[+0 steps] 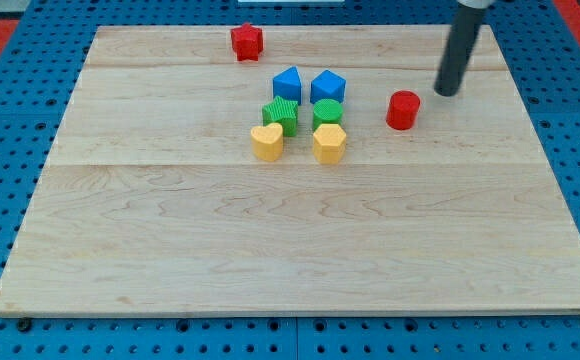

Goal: Place the red star in between the red circle and the yellow hexagon

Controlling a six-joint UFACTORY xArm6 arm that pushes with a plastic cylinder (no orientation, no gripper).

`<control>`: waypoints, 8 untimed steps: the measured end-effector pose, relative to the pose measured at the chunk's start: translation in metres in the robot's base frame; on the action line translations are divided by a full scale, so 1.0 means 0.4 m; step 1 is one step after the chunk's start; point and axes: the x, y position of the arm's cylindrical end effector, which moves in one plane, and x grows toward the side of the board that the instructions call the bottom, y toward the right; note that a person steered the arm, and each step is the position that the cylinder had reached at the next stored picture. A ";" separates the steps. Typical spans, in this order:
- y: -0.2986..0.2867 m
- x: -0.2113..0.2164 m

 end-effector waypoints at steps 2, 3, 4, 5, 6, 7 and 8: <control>-0.168 0.021; -0.163 -0.009; -0.173 -0.169; -0.297 -0.302; -0.458 -0.356; -0.579 -0.351; -0.689 -0.304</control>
